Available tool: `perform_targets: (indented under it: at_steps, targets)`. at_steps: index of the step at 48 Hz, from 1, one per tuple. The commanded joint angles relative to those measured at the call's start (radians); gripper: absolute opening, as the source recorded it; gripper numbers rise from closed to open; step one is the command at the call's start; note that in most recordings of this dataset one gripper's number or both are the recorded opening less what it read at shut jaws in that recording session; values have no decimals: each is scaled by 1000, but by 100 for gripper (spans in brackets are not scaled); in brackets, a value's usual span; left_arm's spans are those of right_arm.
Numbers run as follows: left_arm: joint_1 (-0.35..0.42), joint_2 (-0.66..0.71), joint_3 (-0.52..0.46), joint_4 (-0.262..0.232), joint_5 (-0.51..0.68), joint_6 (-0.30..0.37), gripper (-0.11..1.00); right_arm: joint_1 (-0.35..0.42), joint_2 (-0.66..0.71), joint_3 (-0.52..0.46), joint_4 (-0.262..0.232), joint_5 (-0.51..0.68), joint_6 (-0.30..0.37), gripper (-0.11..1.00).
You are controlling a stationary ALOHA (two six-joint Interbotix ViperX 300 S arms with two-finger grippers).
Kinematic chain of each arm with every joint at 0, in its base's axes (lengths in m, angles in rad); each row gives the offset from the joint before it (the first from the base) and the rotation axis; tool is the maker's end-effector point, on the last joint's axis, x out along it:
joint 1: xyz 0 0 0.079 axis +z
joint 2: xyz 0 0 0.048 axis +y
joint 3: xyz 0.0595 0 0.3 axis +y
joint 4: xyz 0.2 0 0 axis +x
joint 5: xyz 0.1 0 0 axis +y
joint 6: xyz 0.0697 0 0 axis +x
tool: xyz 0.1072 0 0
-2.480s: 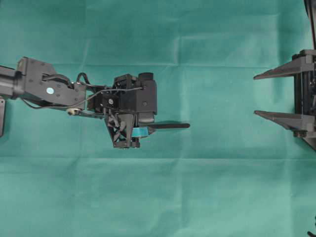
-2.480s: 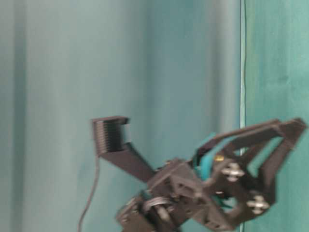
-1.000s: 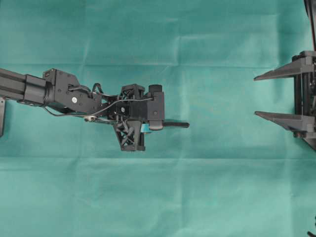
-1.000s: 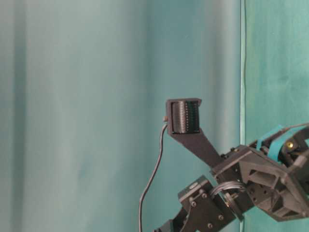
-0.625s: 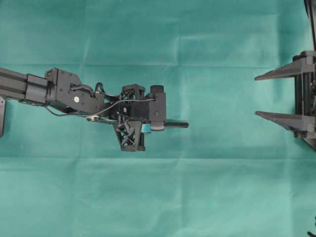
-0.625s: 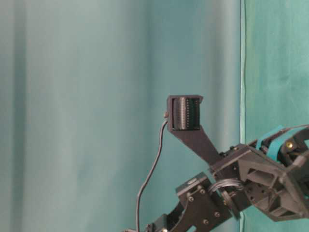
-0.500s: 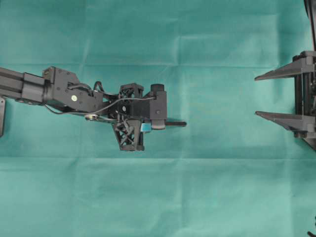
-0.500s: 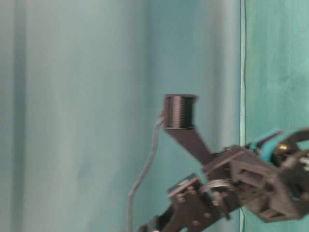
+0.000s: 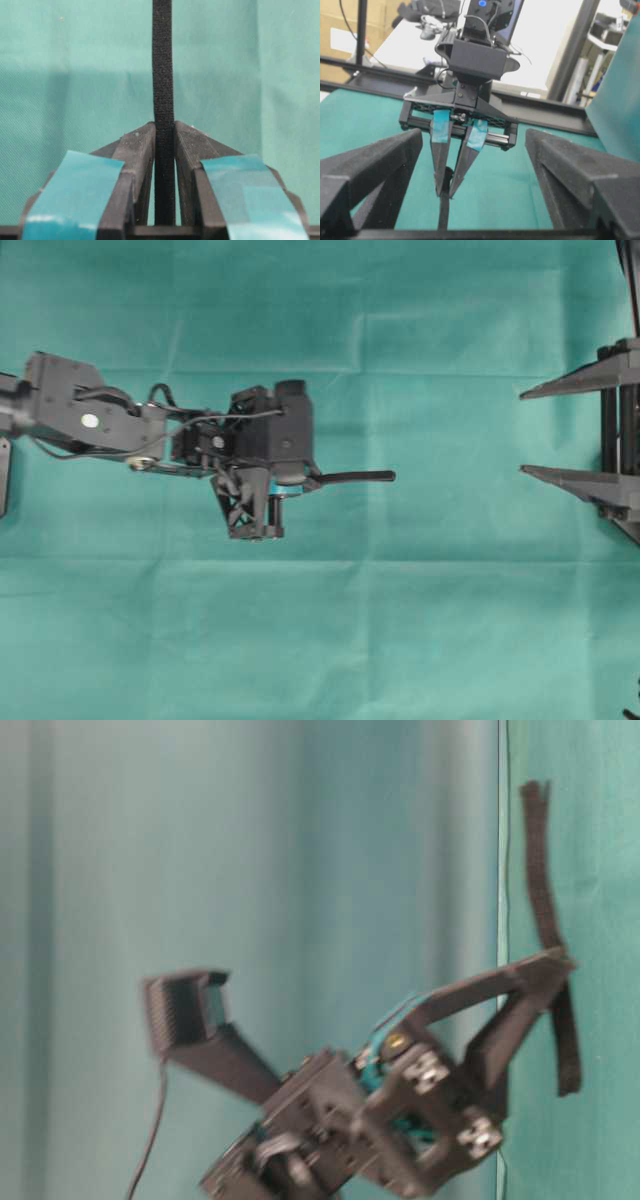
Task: Peel off the Velcro with your right arm.
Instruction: 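Close the left gripper on the strip end and lift it upright, then move the open right gripper toward the strip's free upper end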
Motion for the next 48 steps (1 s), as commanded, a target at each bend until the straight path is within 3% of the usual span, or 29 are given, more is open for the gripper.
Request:
perform_targets:
  at_steps: [1, 18, 30, 48]
  targets:
    - [-5, -67, 14, -5, -48, -8, 10, 2, 8, -48, -14, 15, -5, 68]
    - [-3, -198, 118, -6, -196, -186, 10, 0, 74, -140, -115, 54, -48, 68]
    - [-3, -262, 181, -6, -336, -316, 10, -17, 183, -190, -117, 55, -115, 68]
    - [0, -310, 255, -8, -477, -588, 10, -35, 337, -239, -117, 51, -285, 67]
